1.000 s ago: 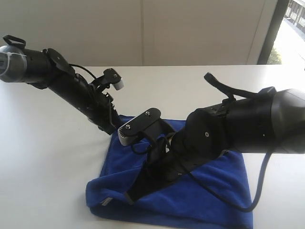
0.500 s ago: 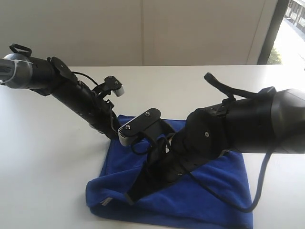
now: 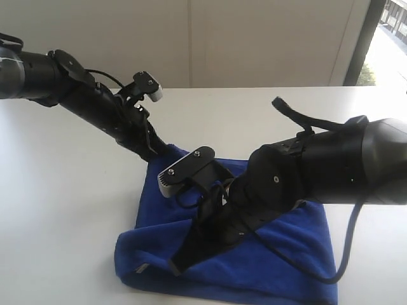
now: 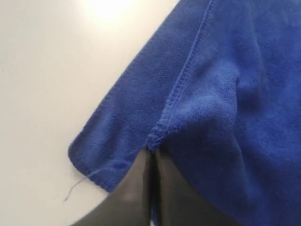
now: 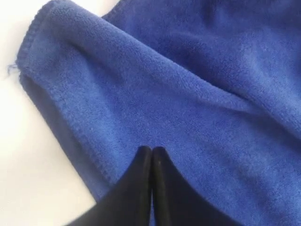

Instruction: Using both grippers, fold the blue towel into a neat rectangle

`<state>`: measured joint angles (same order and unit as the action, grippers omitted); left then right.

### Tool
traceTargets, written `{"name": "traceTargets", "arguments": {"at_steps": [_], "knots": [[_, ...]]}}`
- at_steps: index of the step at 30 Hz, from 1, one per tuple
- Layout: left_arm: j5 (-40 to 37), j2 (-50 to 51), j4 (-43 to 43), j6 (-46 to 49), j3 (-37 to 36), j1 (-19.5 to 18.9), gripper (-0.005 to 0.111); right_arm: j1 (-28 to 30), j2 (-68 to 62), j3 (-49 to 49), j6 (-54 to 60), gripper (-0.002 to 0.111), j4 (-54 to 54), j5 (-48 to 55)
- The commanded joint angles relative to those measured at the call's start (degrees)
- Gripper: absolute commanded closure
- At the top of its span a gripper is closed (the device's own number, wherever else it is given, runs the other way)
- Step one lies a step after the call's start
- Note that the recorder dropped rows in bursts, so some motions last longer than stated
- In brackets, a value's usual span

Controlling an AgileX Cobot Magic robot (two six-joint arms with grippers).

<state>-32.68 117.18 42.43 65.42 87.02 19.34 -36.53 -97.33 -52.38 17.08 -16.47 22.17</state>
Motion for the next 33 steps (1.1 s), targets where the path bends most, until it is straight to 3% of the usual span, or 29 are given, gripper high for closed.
{"name": "traceTargets", "arguments": {"at_steps": [1,21,24,29,33], "knots": [[3.64,-1.24,1.24,-0.32,0.41,0.21,0.107,-0.11,0.74,-0.26,0.73,0.108,1.12,1.10],[14.24,4.63,2.03,-0.13,0.41,0.21,0.106,-0.11,3.81,-0.26,0.73,0.108,3.18,2.53],[14.68,5.55,2.03,-0.13,0.41,0.21,0.094,-0.11,3.81,-0.26,0.73,0.108,3.18,2.53],[15.08,5.64,2.44,-0.13,0.41,0.21,0.058,-0.11,3.81,-0.26,0.49,0.108,3.18,2.67],[13.33,3.16,2.03,-0.13,0.41,0.21,0.044,0.29,4.48,-0.26,-3.25,0.108,6.60,2.65]]}}
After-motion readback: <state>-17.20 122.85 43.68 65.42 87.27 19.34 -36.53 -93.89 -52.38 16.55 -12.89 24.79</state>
